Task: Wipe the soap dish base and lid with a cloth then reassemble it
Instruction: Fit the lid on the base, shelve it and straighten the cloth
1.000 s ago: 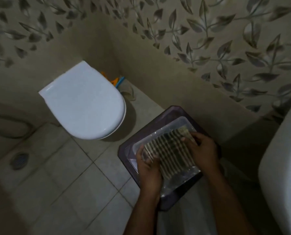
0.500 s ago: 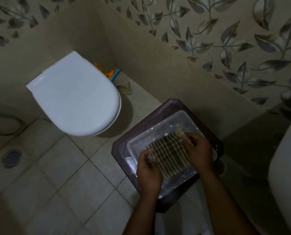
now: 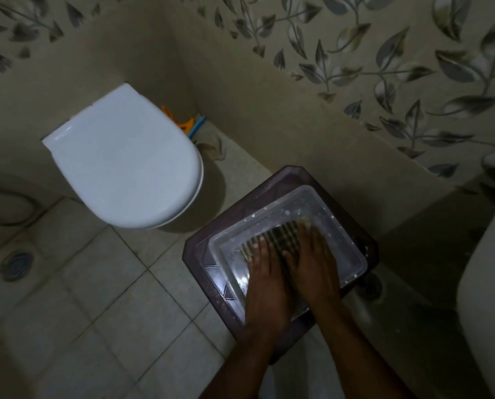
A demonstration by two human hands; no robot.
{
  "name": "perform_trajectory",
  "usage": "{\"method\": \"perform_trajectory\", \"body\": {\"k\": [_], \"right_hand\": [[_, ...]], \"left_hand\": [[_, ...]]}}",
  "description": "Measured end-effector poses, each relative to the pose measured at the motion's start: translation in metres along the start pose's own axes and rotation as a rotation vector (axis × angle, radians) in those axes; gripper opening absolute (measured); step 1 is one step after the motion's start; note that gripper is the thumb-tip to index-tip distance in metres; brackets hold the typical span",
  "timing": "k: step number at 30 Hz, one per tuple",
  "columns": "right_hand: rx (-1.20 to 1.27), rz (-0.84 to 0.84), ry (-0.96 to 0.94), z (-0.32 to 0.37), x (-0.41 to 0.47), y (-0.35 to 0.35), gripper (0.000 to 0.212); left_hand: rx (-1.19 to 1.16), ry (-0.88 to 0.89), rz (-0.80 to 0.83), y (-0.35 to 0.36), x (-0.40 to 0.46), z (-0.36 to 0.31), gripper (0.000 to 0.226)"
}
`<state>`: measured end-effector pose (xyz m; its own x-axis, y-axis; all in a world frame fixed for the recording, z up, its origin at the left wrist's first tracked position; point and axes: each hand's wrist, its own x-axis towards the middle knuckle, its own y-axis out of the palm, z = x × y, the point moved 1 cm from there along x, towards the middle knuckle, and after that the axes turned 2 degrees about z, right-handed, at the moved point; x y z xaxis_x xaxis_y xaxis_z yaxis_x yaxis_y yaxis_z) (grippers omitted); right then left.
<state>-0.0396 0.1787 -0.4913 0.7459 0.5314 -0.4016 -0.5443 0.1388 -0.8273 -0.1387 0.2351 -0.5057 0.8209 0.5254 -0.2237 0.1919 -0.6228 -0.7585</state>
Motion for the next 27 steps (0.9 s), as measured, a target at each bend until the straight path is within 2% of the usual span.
{"method": "perform_trajectory", "body": {"k": [6,11,16,19,24,27], "right_hand": [[0.012,0.086,-0.117,-0.01,0.012,0.004,0.063],[-0.09,0.169,-0.167,-0.012,0.024,0.001,0.072],[-0.369,0.026,-0.286,-0.01,0.007,0.011,0.085],[-0.424,0.012,-0.306,-0.011,0.002,0.017,0.095],[-0.402,0.033,-0.275,-0.013,0.008,0.021,0.073],[-0.395,0.049,-0.27,-0.015,0.01,0.025,0.069]], "left_hand": [[0.129,0.016,0.078,0.001,0.01,0.009,0.087],[0.159,0.027,0.016,0.01,0.008,0.012,0.079],[0.171,0.001,-0.065,0.014,0.01,0.017,0.066],[0.181,-0.004,-0.067,0.015,0.011,0.021,0.067],[0.185,-0.028,-0.071,0.015,0.017,0.021,0.064],[0.19,-0.019,-0.055,0.014,0.017,0.022,0.064]]}}
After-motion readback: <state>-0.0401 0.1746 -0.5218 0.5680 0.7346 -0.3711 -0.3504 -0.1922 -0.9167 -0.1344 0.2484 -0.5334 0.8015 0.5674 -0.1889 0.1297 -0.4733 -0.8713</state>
